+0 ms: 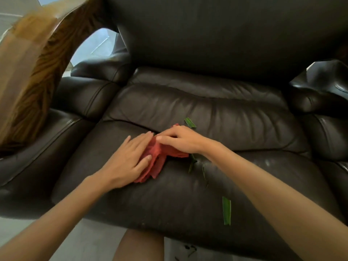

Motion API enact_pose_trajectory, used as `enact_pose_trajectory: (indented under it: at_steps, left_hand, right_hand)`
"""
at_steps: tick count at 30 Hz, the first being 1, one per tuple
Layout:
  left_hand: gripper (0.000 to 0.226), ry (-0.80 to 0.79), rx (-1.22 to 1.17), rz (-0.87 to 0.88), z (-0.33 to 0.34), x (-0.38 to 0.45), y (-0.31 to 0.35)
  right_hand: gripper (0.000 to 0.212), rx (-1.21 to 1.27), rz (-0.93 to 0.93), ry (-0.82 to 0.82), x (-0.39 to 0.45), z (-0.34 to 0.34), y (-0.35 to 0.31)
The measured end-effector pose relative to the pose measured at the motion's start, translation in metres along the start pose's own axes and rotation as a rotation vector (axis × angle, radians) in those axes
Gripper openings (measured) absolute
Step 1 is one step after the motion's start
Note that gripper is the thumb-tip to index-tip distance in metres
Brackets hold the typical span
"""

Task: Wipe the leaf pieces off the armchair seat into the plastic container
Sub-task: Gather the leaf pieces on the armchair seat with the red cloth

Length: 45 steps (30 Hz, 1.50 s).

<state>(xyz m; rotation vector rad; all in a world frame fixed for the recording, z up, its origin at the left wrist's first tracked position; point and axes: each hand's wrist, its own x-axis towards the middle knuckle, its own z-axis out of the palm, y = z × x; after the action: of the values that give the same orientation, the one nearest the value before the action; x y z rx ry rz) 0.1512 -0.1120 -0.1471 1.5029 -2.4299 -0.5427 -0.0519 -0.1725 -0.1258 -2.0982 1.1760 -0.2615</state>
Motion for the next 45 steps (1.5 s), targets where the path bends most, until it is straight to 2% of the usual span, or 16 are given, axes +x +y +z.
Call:
enact_pose_trajectory:
  at_steps: [3, 6, 10, 15, 19, 21, 26, 28, 30, 33, 36, 39, 41, 45]
  left_hand:
    - [0.078, 0.026, 0.105, 0.012, 0.023, -0.002, 0.026]
    - [0.075, 0.079, 0.061, 0.026, 0.040, 0.000, 0.054]
    - [0.072, 0.071, 0.000, 0.061, 0.056, 0.008, 0.087]
    - [0.064, 0.019, -0.045, 0.175, 0.066, 0.009, 0.110]
    - [0.052, 0.038, -0.065, 0.297, 0.070, 0.006, 0.118]
    - [0.047, 0.071, -0.090, 0.313, 0.068, 0.007, 0.119]
    - [0.041, 0.142, -0.141, 0.269, 0.062, 0.004, 0.116]
    - [0.044, 0.204, -0.138, 0.186, 0.061, 0.002, 0.117]
    - [0.047, 0.238, -0.112, 0.093, 0.059, 0.004, 0.119]
    - [0.044, 0.218, -0.022, 0.005, 0.056, 0.012, 0.120]
    - [0.034, 0.185, -0.061, -0.042, 0.052, 0.018, 0.123]
    - [0.022, 0.148, -0.170, -0.034, 0.049, 0.018, 0.125]
    - [0.016, 0.121, -0.247, -0.013, 0.044, 0.016, 0.125]
    - [0.009, 0.175, -0.401, -0.054, 0.023, 0.011, 0.119]
  right_hand:
    - [0.042, 0.031, -0.004, 0.051, -0.027, -0.007, 0.014]
    - [0.038, 0.015, 0.019, 0.088, -0.051, -0.016, 0.025]
    - [0.033, -0.022, 0.074, 0.138, -0.084, -0.027, 0.037]
    - [0.020, -0.070, 0.064, 0.284, -0.135, -0.022, 0.047]
    - [0.018, -0.131, -0.003, 0.376, -0.163, -0.015, 0.048]
    - [0.027, -0.170, -0.025, 0.344, -0.169, -0.017, 0.047]
    - [0.066, -0.339, -0.019, 0.103, -0.177, -0.016, 0.044]
    - [0.066, -0.333, 0.004, 0.090, -0.179, -0.014, 0.044]
    - [0.059, -0.269, 0.029, 0.161, -0.180, -0.019, 0.045]
    - [0.053, -0.382, 0.174, 0.282, -0.173, -0.031, 0.053]
    - [0.069, -0.340, 0.521, 0.274, -0.165, -0.038, 0.059]
    - [0.051, -0.156, 0.598, 0.280, -0.159, -0.039, 0.063]
    - [0.036, -0.076, 0.563, 0.285, -0.155, -0.041, 0.062]
    - [0.022, 0.037, 0.422, 0.319, -0.138, -0.057, 0.044]
